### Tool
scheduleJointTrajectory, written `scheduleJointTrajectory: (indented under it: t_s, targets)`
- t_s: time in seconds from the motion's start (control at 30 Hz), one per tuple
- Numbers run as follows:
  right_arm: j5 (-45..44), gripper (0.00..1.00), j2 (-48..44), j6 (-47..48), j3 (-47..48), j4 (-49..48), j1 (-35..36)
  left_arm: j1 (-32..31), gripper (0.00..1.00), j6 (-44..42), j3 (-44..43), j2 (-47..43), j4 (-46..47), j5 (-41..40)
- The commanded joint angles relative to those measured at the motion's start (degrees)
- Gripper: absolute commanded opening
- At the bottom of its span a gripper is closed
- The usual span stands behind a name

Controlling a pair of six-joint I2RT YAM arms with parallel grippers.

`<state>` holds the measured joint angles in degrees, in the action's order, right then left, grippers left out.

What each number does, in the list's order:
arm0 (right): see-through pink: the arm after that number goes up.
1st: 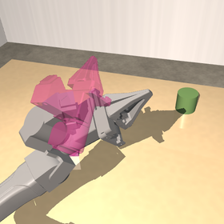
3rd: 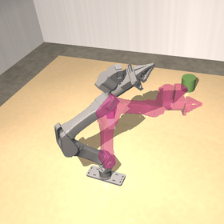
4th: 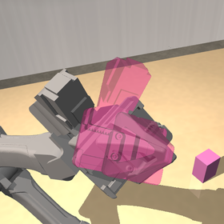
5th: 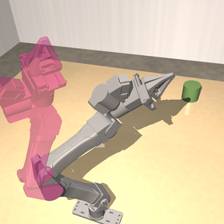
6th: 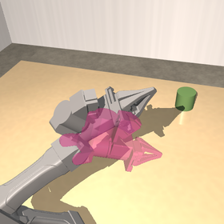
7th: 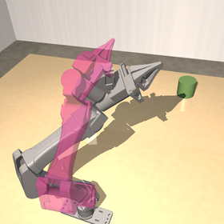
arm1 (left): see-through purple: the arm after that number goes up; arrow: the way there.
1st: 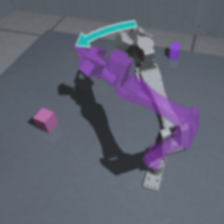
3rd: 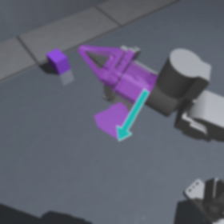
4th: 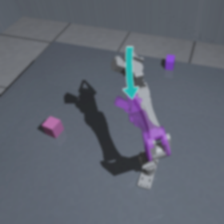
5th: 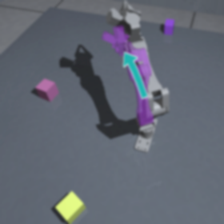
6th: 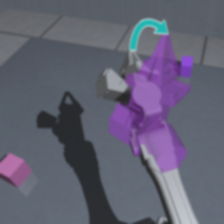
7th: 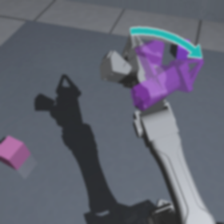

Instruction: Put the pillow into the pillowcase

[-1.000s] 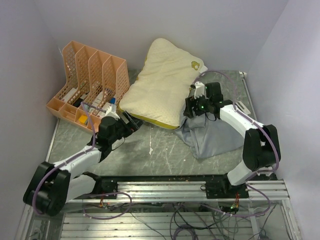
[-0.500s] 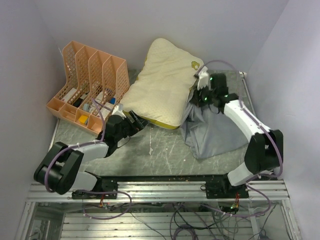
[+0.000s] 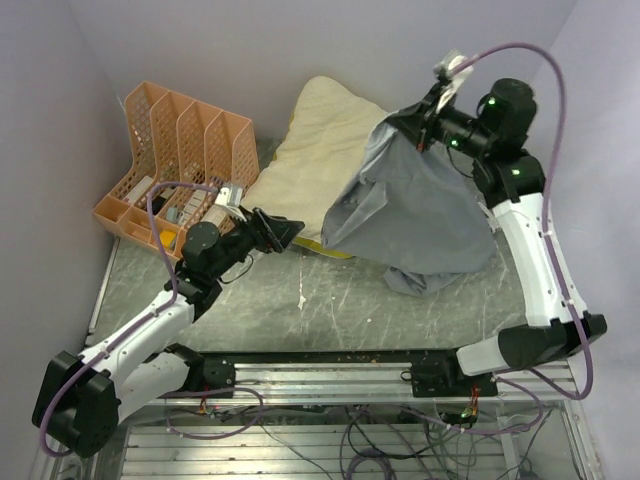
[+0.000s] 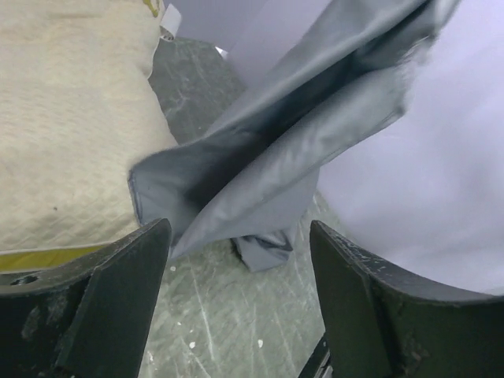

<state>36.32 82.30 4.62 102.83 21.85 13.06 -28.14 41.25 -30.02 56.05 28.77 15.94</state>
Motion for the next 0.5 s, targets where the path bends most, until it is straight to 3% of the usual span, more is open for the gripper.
scheduleJointTrajectory:
  t_s: [0.0,0.1,0.17,0.27,0.37,0.47]
  targets:
    - [7.08,0.0,5.37,0.1,-7.22,0.45,2.07,-1.12,0.77,-4.22,-0.02,0.3,-2.81,1.72]
    - [9.47,0.0,7.58,0.47,-7.91,0.39,2.15,-1.64,0.6,-0.84,1.55,1.57,0.79,2.65]
    - [10.55,0.0,7.43,-1.1,-8.71,-1.25,2.27,-3.4,0.58,2.51,2.77,3.25,5.65,2.75]
    - [11.15,0.0,5.76,-3.97,-12.14,-5.07,2.39,-9.54,0.65,3.22,2.24,6.69,11.44,-1.52]
    - [12.19,0.0,4.58,-5.16,-15.23,-6.09,2.42,-16.85,0.72,1.11,-1.76,10.73,11.87,-8.23]
    - [11.73,0.0,3.01,-5.21,-17.89,-7.02,2.43,-19.64,0.76,0.84,-6.86,16.05,10.78,-13.42]
